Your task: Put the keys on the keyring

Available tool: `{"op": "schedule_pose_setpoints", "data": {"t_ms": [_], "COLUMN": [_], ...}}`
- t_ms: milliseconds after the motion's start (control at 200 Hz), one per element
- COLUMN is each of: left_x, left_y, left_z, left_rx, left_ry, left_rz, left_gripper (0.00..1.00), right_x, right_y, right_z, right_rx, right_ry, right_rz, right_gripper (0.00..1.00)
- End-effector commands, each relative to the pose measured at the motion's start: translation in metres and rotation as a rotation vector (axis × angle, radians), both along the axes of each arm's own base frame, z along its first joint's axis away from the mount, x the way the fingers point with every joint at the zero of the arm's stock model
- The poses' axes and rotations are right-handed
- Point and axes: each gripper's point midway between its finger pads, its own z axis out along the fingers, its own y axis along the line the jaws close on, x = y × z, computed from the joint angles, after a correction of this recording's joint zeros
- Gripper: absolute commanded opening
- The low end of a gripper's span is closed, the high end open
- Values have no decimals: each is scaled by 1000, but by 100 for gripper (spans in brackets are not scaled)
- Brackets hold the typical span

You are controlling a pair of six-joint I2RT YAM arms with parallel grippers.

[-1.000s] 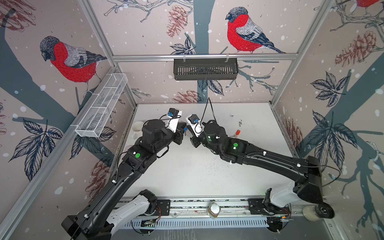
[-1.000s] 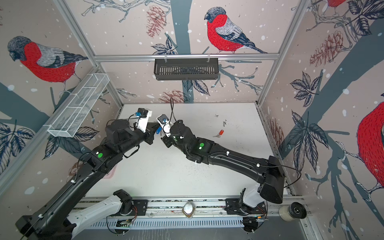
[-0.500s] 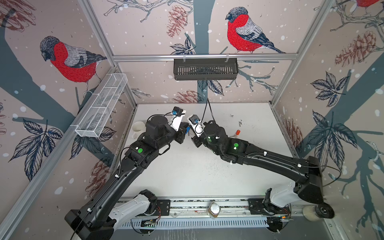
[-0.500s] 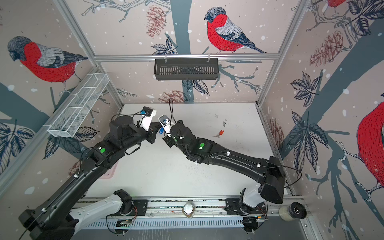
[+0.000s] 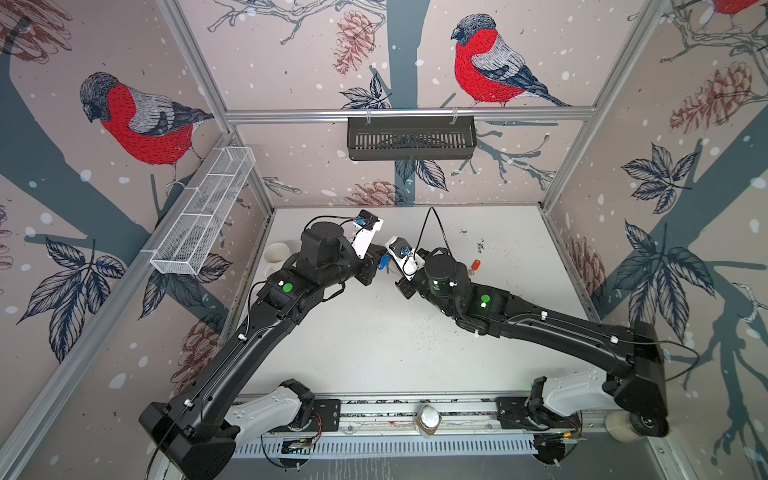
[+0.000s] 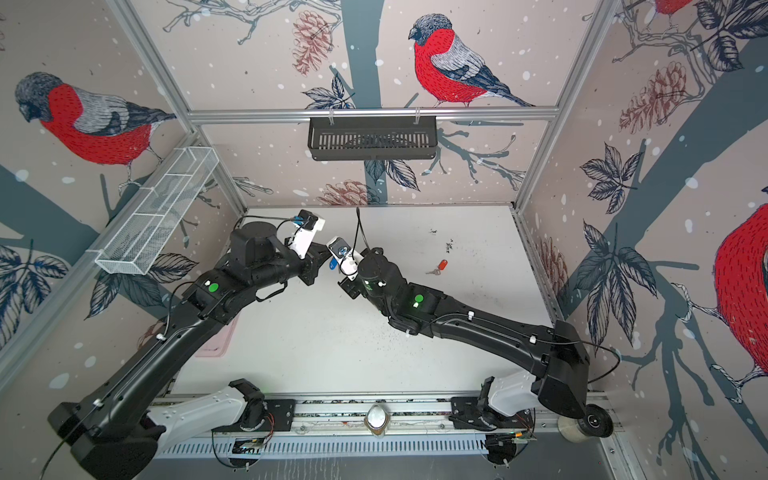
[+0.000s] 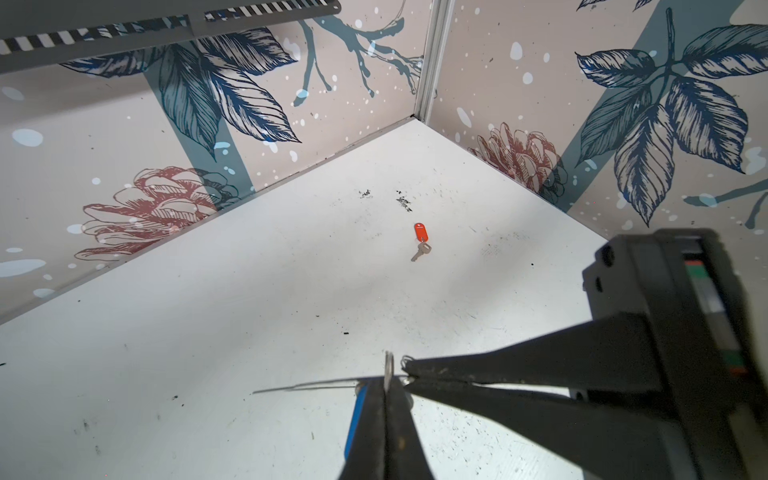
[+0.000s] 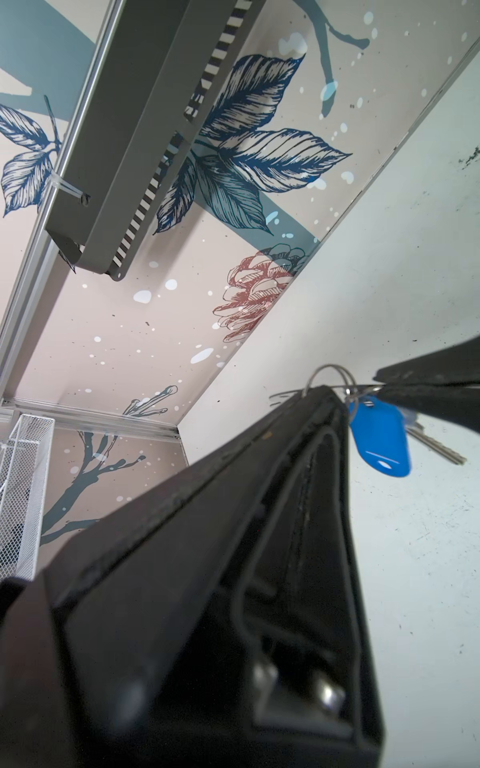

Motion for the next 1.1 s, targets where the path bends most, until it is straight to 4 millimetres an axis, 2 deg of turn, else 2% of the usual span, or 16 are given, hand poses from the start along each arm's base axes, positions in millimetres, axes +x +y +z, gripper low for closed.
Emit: {"op": "schedule_pose_setpoints", "data": {"t_ms": [0, 175, 570, 891, 1096], "left_x": [8, 11, 15, 6, -3], "left_y": [0, -6, 0, -7, -10], "left_z": [10, 2, -24, -35, -43], "left_rx": [11, 52, 156, 142, 148], "left_ry": [-23, 48, 194, 322, 402], "left_rz": [10, -19, 22, -1, -28], "left_gripper": [0, 0, 0, 0, 0], "right_x": [4, 7, 19, 20, 19], "right_y": [-11, -17, -23, -20, -22], "right_z": [-14, -19, -34, -49, -46], "right_rx": [-68, -72, -110, -150, -152], "right_ry": [-14, -28, -43, -80, -132], "right_rz": [-28, -53, -101, -111, -129], "right_gripper": [0, 0, 0, 0, 0]}}
